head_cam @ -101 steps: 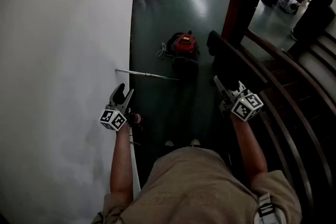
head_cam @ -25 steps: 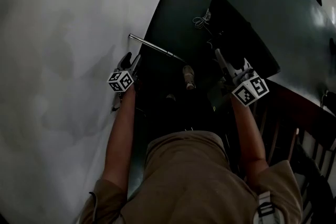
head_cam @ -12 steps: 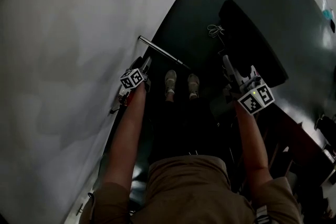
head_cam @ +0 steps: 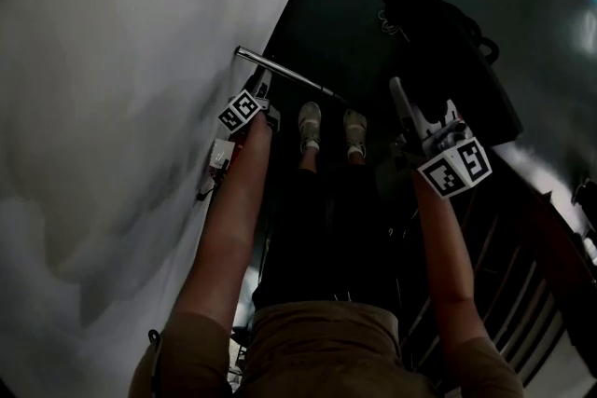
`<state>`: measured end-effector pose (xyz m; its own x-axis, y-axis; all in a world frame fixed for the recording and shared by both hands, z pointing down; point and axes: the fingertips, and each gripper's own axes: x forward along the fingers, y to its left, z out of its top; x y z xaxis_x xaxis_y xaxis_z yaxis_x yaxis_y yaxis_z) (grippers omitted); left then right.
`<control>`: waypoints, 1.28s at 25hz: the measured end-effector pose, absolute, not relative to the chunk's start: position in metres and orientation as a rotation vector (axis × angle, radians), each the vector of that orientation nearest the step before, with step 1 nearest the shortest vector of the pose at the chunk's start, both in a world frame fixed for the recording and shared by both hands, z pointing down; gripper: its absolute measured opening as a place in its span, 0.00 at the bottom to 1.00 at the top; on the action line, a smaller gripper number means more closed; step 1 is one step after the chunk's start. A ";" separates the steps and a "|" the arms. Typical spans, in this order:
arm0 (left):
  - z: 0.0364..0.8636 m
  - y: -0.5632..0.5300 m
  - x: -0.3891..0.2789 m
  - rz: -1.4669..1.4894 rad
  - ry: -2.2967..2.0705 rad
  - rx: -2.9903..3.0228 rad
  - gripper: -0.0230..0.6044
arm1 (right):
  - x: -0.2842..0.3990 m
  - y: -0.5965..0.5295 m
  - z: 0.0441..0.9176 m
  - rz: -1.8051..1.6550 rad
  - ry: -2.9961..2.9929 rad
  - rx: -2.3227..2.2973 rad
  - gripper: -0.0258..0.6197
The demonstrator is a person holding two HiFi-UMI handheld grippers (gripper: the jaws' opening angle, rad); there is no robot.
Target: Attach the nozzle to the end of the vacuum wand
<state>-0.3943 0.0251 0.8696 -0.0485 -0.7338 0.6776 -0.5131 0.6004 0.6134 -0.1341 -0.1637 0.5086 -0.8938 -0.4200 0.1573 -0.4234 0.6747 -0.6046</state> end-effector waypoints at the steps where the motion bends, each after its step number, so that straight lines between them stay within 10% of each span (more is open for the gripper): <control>1: 0.877 0.022 -0.396 -0.249 -1.711 1.013 0.50 | -0.132 -0.164 0.514 1.038 -2.865 0.731 0.34; 15: 0.953 0.002 -0.415 -0.158 -1.735 0.945 0.50 | -0.086 -0.147 0.566 1.134 -2.741 0.920 0.34; 20: 0.962 0.000 -0.430 -0.232 -1.749 0.959 0.28 | -0.089 -0.149 0.573 1.100 -2.746 0.877 0.34; 32: 0.796 -0.067 -0.288 -0.320 -1.677 1.558 0.27 | 0.013 -0.133 0.531 0.995 -2.798 0.957 0.34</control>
